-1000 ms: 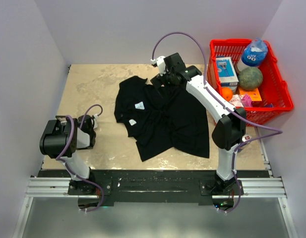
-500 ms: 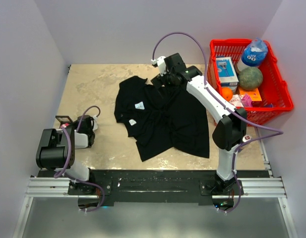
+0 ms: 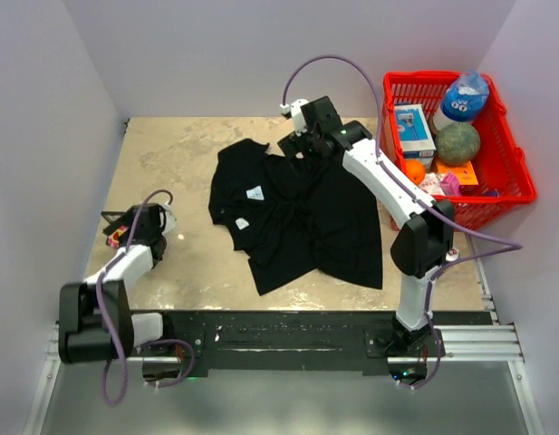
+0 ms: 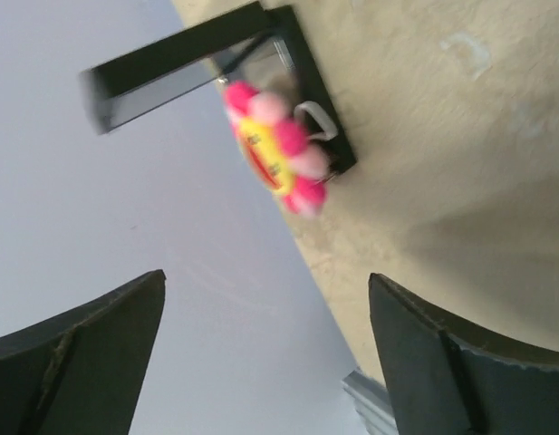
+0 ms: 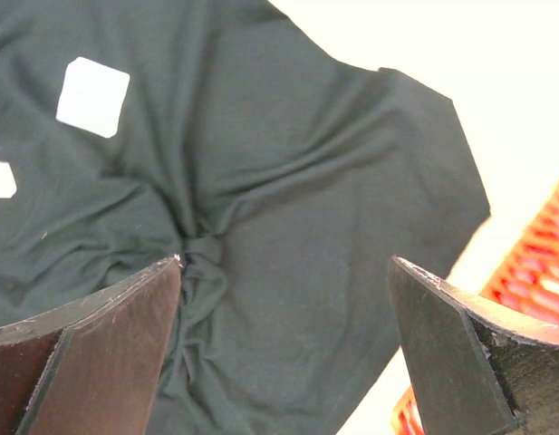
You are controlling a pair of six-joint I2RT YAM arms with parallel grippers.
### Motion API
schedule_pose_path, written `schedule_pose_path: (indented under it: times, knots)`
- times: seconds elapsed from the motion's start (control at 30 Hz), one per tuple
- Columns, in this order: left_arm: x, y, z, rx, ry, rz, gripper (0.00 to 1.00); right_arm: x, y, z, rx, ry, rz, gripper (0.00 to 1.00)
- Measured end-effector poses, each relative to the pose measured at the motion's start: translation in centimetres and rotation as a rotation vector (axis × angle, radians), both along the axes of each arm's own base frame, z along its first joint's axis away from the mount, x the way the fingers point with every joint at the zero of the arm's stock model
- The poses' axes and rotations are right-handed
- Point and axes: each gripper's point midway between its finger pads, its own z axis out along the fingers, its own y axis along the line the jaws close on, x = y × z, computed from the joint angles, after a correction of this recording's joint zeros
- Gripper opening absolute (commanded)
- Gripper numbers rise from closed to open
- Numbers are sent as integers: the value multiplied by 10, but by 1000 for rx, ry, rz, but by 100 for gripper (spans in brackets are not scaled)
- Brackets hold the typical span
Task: Remove the brooch from the garment
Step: Reset both arms
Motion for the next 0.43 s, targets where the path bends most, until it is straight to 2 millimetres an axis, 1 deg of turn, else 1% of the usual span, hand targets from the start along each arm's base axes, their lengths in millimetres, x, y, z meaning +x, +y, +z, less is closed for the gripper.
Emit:
schedule_pose_path:
  times: [0.07,0.1,0.13,0.17,0.2,0.27,0.33,0.37,0.43]
  knots:
    - [6,-9,25,-65,-63,-6,99,2,-8,12,0,-38,-67,99]
    - [12,-14,41,-102,-110,-13,99,2,-12,20,5,-61,-95,99]
    - [22,-22,59,-149,-157,-29,99,3,-16,29,11,-87,-121,99]
    - [37,-33,84,-224,-230,-53,99,3,-21,40,21,-118,-144,99]
    - [48,-44,101,-271,-283,-81,99,3,-25,52,31,-150,-166,99]
    - [71,-71,144,-409,-395,-149,99,3,-32,78,58,-219,-207,99]
    - [91,-102,189,-552,-516,-239,99,3,-39,103,79,-285,-239,99]
    - [96,-117,211,-622,-574,-287,99,4,-42,117,89,-317,-251,99]
    - [102,-144,250,-744,-676,-378,99,6,-43,145,120,-382,-262,99]
